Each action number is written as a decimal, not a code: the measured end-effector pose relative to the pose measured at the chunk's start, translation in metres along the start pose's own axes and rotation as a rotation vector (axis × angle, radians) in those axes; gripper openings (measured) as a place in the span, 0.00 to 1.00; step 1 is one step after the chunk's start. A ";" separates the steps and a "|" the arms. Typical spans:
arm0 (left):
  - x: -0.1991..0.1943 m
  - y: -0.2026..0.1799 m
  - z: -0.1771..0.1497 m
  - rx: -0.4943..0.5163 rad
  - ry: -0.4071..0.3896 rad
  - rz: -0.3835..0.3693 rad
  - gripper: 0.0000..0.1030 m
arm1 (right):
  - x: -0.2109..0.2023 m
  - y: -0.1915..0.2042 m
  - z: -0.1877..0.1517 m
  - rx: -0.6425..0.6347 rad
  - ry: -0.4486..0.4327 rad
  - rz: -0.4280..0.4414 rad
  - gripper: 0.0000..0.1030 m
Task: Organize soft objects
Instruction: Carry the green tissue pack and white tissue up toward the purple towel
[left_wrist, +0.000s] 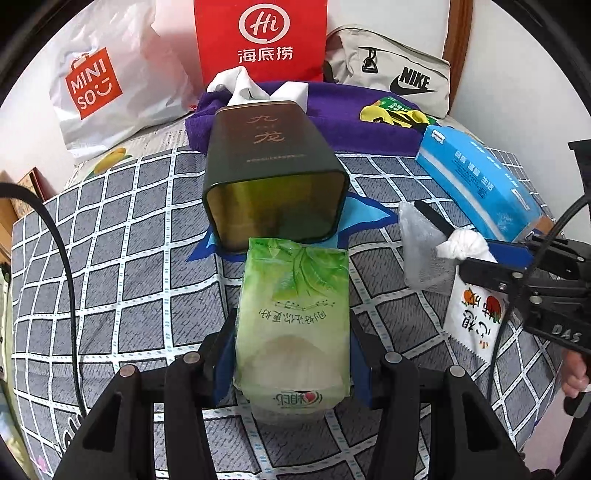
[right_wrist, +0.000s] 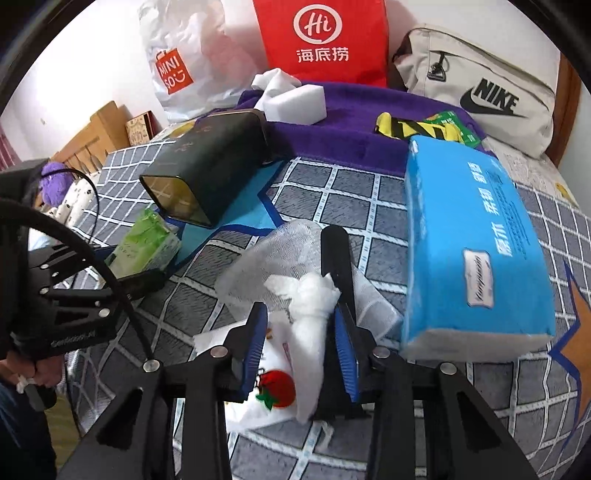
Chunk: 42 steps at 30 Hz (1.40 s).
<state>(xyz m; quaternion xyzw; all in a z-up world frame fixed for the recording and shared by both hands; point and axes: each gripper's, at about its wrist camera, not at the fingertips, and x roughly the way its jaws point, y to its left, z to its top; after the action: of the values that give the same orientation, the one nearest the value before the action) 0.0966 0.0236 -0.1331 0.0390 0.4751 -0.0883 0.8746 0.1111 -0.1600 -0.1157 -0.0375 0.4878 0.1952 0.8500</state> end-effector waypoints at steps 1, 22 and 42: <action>0.000 -0.001 0.000 -0.001 -0.001 -0.007 0.49 | 0.002 0.001 0.001 -0.011 -0.006 -0.013 0.27; -0.014 0.006 0.006 -0.046 -0.012 -0.042 0.49 | -0.042 -0.013 0.004 0.028 -0.086 0.062 0.17; -0.034 0.000 0.016 -0.061 -0.046 -0.071 0.49 | -0.077 -0.028 0.005 0.032 -0.162 0.040 0.17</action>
<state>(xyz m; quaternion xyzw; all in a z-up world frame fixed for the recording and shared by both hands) 0.0923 0.0253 -0.0960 -0.0066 0.4585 -0.1058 0.8823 0.0913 -0.2076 -0.0515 0.0014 0.4212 0.2066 0.8831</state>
